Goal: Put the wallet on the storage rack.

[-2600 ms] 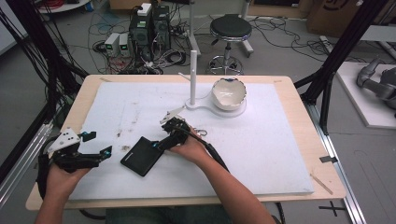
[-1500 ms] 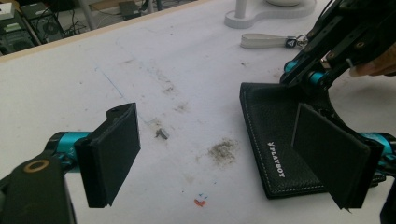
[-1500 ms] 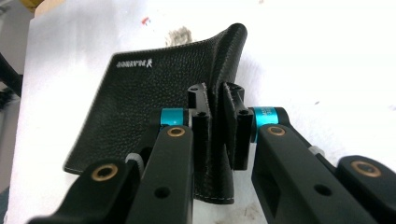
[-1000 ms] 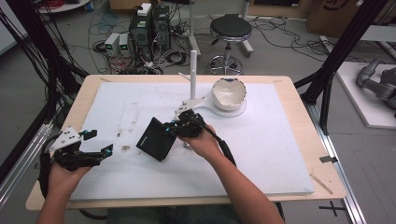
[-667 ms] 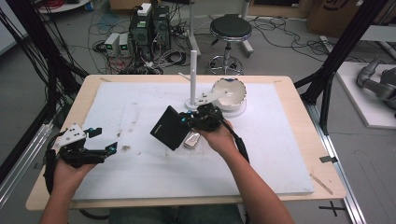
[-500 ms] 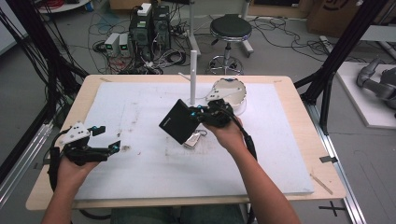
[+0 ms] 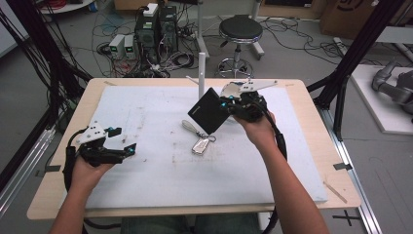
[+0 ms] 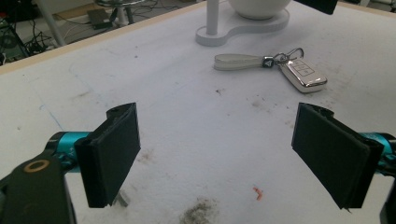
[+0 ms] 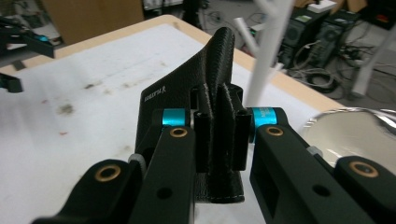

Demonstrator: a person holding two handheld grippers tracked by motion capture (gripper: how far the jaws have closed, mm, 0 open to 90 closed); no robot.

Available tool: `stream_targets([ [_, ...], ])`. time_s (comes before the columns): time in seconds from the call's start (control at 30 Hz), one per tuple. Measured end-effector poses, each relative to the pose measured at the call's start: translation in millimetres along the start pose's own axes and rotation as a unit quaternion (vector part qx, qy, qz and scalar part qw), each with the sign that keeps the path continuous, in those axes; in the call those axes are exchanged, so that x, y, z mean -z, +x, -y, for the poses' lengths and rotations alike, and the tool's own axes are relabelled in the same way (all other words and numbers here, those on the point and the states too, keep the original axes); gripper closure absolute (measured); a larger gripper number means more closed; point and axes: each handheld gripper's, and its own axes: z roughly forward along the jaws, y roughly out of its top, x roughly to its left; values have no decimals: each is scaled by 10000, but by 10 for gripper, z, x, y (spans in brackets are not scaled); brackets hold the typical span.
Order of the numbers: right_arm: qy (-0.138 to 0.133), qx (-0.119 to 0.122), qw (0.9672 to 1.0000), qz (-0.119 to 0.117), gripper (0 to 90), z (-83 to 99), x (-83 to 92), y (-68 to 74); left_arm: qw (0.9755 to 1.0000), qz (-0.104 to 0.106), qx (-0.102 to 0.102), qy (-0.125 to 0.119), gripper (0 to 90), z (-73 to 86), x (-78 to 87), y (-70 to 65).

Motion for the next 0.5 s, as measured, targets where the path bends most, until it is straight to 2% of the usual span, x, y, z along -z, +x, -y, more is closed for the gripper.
stream_targets([
  [0.07, -31, -51, 9999, 158, 847, -17, 94, -110, 10000, 21, -11, 4, 153, -12, -24, -3],
  [0.17, -42, -92, 9996, 281, 847, -22, 156, -183, 10000, 28, -8, -9, 153, -18, -37, -6],
  [0.23, -36, -174, 9988, 451, 847, -26, 244, -301, 10000, 40, -22, 2, 153, -19, -41, -7],
  [0.27, -36, -174, 9988, 451, 847, -26, 244, -301, 10000, 40, -22, 2, 153, -19, -41, -7],
  [0.33, -48, -203, 9977, 644, 847, -46, 317, -426, 10000, 19, -3, 4, 153, -12, -38, -10],
  [0.43, -50, -232, 9970, 733, 848, -64, 346, -497, 10000, 15, -5, 12, 154, -9, -32, -9],
  [0.5, 13, -228, 9956, 913, 848, -111, 370, -608, 10000, 10, -17, 20, 153, -9, -28, -10],
])
